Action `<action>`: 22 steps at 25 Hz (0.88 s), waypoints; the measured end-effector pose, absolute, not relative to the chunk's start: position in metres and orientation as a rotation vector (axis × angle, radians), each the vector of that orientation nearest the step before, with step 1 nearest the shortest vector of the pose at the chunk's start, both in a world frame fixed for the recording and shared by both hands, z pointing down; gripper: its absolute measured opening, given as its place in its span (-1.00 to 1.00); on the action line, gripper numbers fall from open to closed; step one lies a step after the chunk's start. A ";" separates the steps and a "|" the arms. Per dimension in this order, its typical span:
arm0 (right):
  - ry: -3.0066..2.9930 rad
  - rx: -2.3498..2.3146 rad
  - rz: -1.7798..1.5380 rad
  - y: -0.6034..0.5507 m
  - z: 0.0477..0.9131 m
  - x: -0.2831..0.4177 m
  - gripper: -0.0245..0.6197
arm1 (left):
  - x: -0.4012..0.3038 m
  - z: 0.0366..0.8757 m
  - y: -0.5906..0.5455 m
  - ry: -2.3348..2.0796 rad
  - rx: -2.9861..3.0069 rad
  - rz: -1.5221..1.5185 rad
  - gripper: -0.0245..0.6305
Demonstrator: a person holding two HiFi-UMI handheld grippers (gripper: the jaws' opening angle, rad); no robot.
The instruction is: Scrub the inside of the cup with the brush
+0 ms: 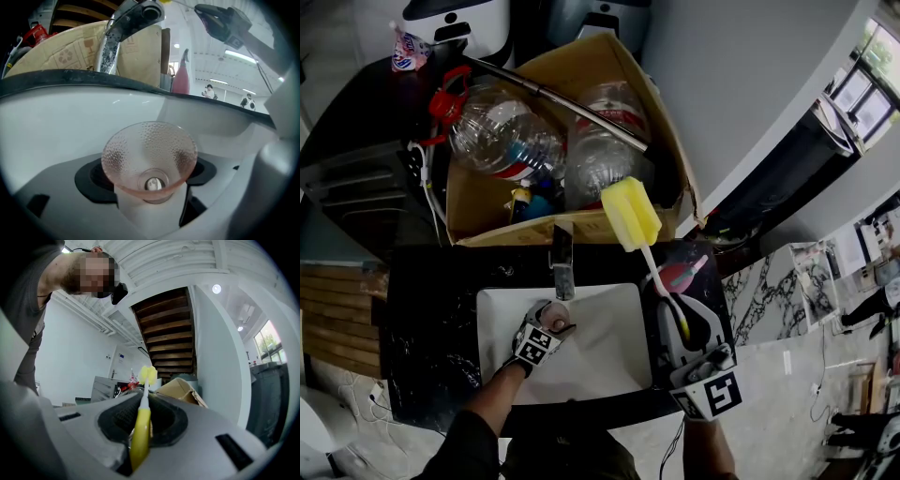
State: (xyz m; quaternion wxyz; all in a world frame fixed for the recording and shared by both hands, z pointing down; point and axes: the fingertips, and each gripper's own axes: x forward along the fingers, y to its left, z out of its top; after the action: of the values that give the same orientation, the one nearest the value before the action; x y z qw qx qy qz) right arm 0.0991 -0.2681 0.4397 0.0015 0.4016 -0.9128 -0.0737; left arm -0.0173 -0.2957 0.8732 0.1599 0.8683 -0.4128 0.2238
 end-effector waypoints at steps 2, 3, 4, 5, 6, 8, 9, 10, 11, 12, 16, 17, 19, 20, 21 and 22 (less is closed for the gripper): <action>-2.870 1.270 -0.233 -0.268 0.437 0.100 -0.80 | -0.019 0.872 -0.294 -1.175 2.475 0.647 0.31; -2.876 1.274 -0.233 -0.268 0.435 0.100 -0.80 | -0.020 0.870 -0.292 -1.172 2.466 0.653 0.31; -2.881 1.277 -0.231 -0.268 0.433 0.100 -0.80 | -0.022 0.867 -0.291 -1.170 2.456 0.660 0.31; -2.885 1.281 -0.230 -0.268 0.432 0.100 -0.80 | -0.024 0.864 -0.290 -1.169 2.447 0.666 0.32; -2.892 1.282 -0.228 -0.267 0.430 0.099 -0.80 | -0.025 0.863 -0.289 -1.170 2.443 0.669 0.32; -2.904 1.281 -0.224 -0.267 0.427 0.098 -0.80 | -0.028 0.862 -0.288 -1.172 2.440 0.671 0.33; -2.904 1.281 -0.223 -0.266 0.427 0.098 -0.81 | -0.029 0.862 -0.287 -1.172 2.441 0.670 0.33; -2.899 1.283 -0.223 -0.266 0.427 0.099 -0.80 | -0.030 0.862 -0.285 -1.171 2.442 0.668 0.33; -2.896 1.286 -0.223 -0.265 0.427 0.100 -0.80 | -0.031 0.861 -0.284 -1.170 2.442 0.666 0.33; -2.897 1.287 -0.223 -0.264 0.426 0.100 -0.80 | -0.031 0.857 -0.283 -1.167 2.443 0.664 0.33; -2.915 1.296 -0.229 -0.262 0.412 0.097 -0.80 | -0.033 0.843 -0.276 -1.147 2.448 0.665 0.33; -2.927 1.298 -0.228 -0.260 0.406 0.095 -0.81 | -0.034 0.840 -0.273 -1.139 2.448 0.669 0.33; -2.932 1.301 -0.232 -0.258 0.398 0.095 -0.80 | -0.034 0.833 -0.269 -1.127 2.451 0.672 0.33; -2.926 1.303 -0.236 -0.256 0.396 0.095 -0.80 | -0.034 0.830 -0.267 -1.120 2.457 0.673 0.33; -2.913 1.303 -0.240 -0.254 0.396 0.097 -0.80 | -0.033 0.828 -0.265 -1.111 2.463 0.678 0.33; -2.897 1.303 -0.245 -0.252 0.396 0.098 -0.81 | -0.032 0.828 -0.262 -1.101 2.464 0.687 0.33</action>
State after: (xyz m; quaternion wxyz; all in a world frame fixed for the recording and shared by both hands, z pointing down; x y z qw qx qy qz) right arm 0.0978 -0.2516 0.3958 -0.0222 0.4089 -0.9091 -0.0768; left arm -0.0323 -0.2623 0.8281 0.1772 0.8708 -0.3892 0.2427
